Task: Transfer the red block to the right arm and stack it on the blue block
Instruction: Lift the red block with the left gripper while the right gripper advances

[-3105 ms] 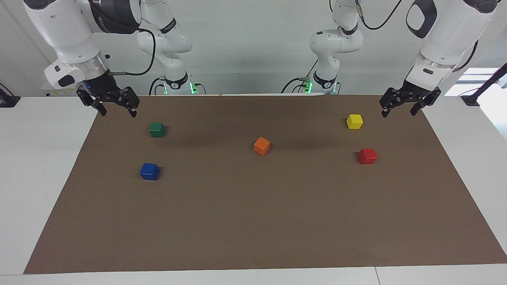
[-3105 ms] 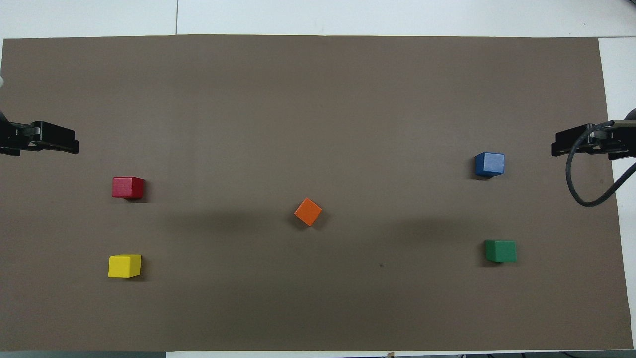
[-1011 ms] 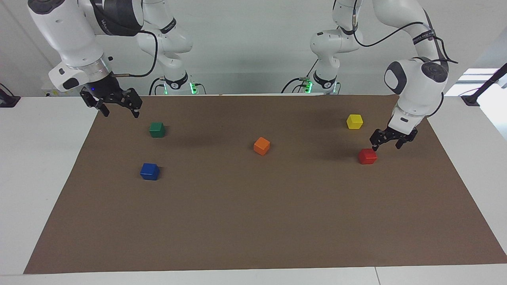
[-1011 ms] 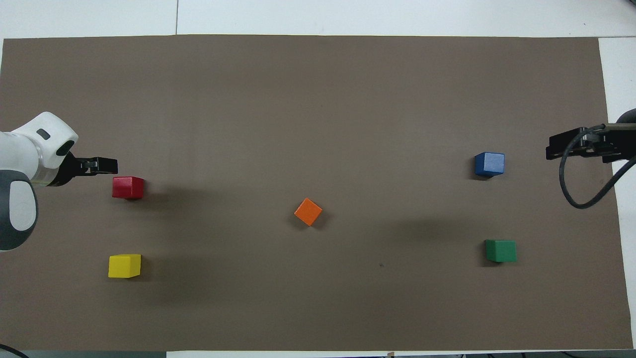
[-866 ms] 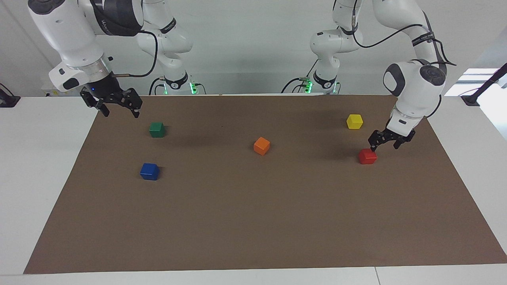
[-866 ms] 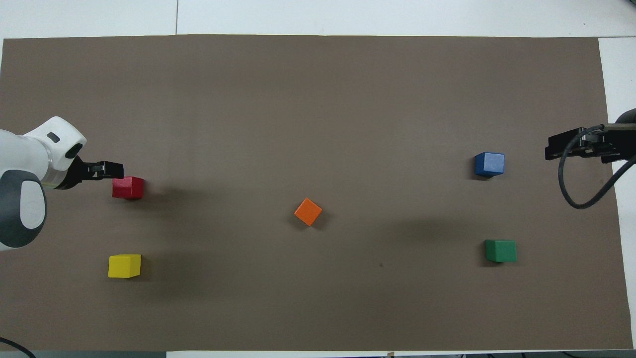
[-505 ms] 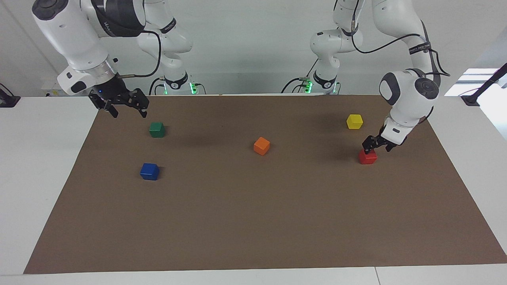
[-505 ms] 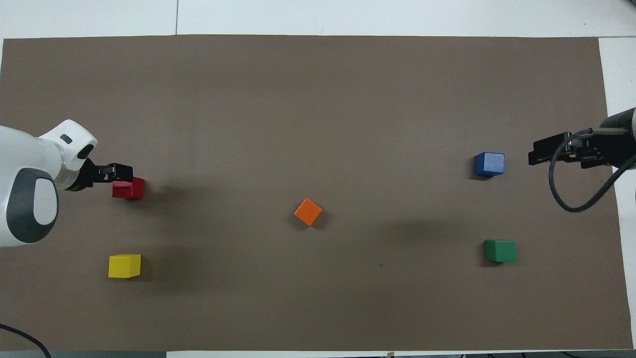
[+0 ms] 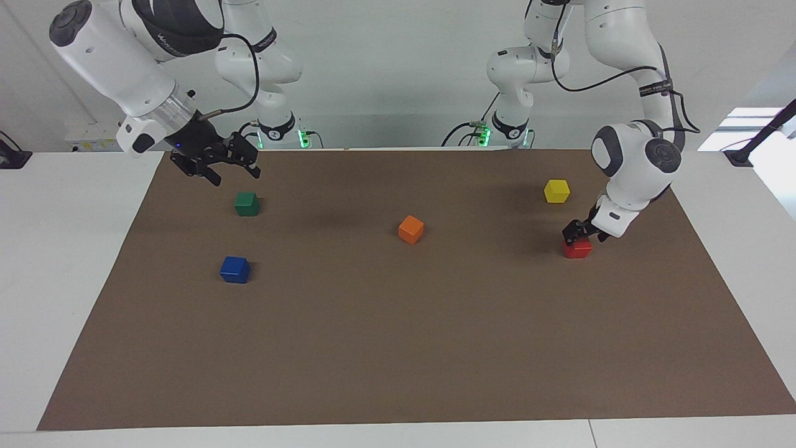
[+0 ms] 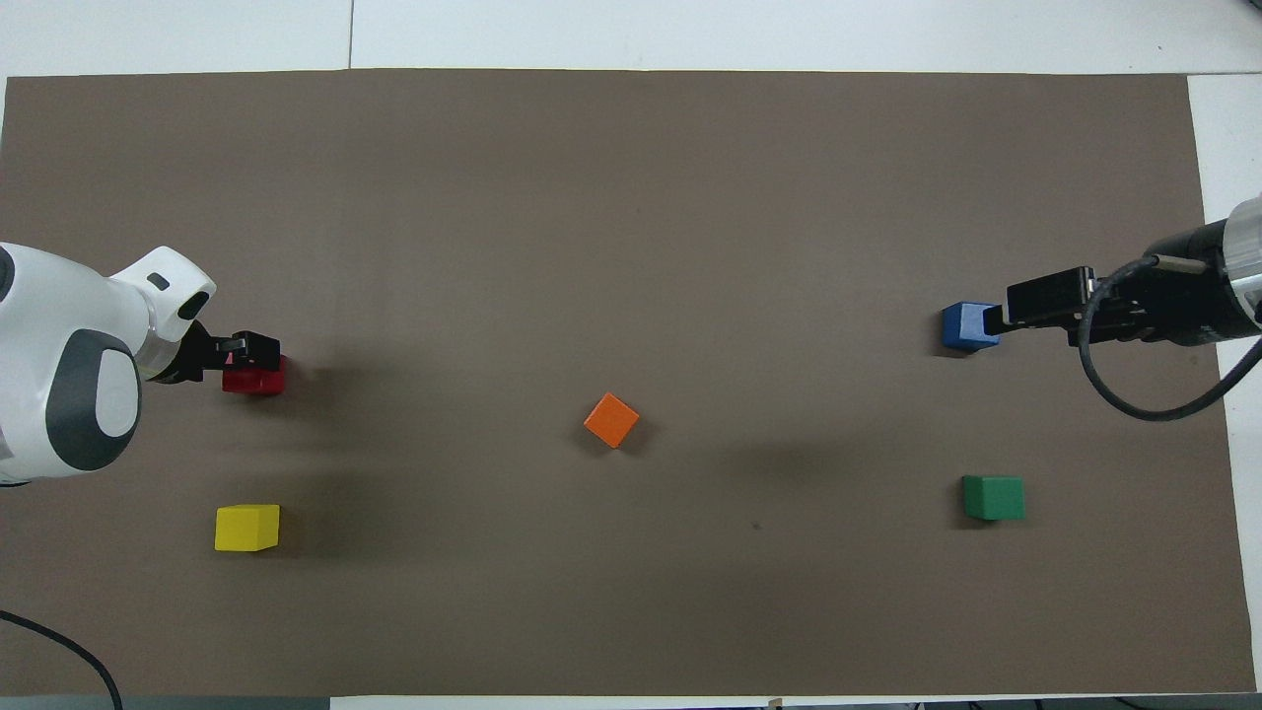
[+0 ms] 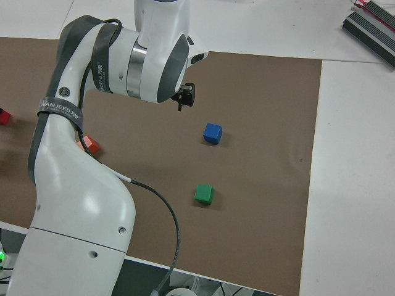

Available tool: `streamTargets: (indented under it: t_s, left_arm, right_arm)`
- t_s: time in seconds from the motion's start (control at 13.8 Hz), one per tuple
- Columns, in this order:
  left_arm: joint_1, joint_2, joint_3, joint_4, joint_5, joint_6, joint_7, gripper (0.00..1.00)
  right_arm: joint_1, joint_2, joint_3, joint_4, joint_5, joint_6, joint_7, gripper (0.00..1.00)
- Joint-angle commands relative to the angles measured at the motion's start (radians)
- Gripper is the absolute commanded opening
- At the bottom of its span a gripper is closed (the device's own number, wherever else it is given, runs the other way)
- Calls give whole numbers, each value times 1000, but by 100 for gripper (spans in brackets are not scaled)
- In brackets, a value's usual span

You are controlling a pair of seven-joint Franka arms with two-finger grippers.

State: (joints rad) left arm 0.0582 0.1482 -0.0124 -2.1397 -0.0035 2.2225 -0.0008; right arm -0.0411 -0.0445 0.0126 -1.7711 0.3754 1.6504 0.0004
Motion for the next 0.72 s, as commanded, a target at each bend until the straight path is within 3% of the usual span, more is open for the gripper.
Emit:
streamTargets:
  t_s: [0.0,0.14,0.29,0.43,0.65]
  left_arm:
    - [-6,33,3,9,-10,9,-8,100]
    - [-6,41,3,18,-10,6,-8,100]
    - [-6,41,3,17,-10,13,-10,88]
    - [-8,41,3,15,-10,11,-10,75]
    - [-11,39,3,11,-10,14,-12,0]
  right_arm:
    - [-63,4,6,-79,164,28,-132,100]
    - [-92,20,4,-126,297,28,-227,100]
    - [-102,40,4,-148,410,26,-293,100]
    - [-91,41,4,-145,425,34,-287,100]
    - [-104,43,6,-159,441,19,-284,100]
